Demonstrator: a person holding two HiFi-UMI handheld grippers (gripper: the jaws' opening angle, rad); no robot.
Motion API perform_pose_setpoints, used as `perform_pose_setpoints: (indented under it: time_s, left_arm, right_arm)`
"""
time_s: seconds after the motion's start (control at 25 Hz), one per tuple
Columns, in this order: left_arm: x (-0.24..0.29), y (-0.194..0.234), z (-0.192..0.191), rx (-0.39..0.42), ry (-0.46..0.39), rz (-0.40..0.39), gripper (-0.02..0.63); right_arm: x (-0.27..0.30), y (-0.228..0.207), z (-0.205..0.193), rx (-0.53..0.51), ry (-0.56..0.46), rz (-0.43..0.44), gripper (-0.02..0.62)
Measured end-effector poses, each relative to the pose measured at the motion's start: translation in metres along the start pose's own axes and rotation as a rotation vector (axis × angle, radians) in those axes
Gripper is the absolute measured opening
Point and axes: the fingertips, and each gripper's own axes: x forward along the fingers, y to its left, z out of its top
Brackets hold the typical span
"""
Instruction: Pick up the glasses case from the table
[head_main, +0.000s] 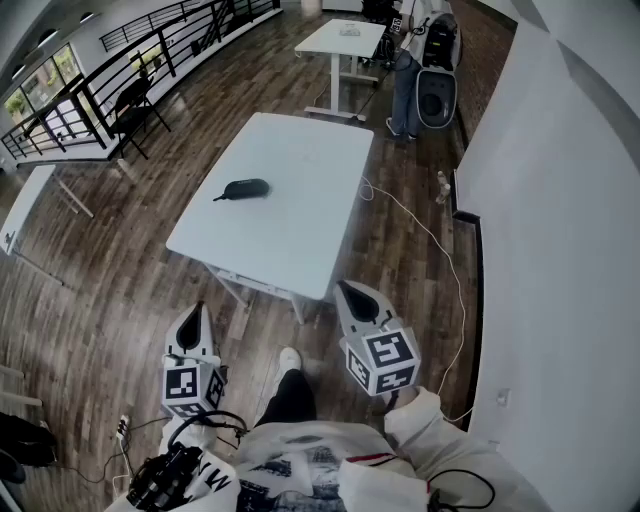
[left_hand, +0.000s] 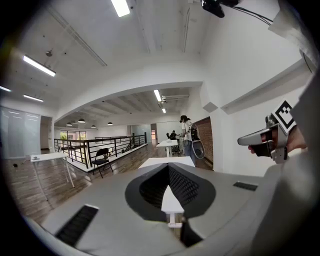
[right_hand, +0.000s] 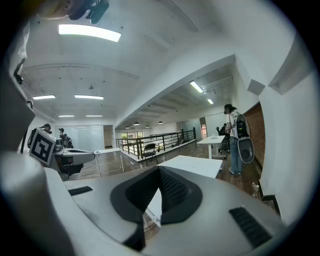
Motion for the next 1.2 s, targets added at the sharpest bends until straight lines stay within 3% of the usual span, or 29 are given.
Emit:
perform_pose_setpoints:
  time_s: [0.24,0.44,0.96,1.2]
  left_arm:
    - [0.114,0.062,0.017,0.016,0.006,-0.038,0.014]
    - [0.182,0.099,0.032,0.035,-0.019,-0.073,0.014]
    - [0.244,0.106,0.042,0.044,0.003,-0.084,0.013]
    - [0.258,0.106,0.034,0.002,0.045,-0.081,0.014]
  right_arm:
    - [0.129,-0.009,0.028,-0.005,0.008,0.007,-0.006]
    - [0.198,-0.013,0.057,-0.004,-0.005,0.002,-0.006]
    - [0.254,-0.046,0.072,0.004,0.007,0.012,-0.006]
    - [0.269,-0.052,0.062,0.022,0.029,0.039,-0.006]
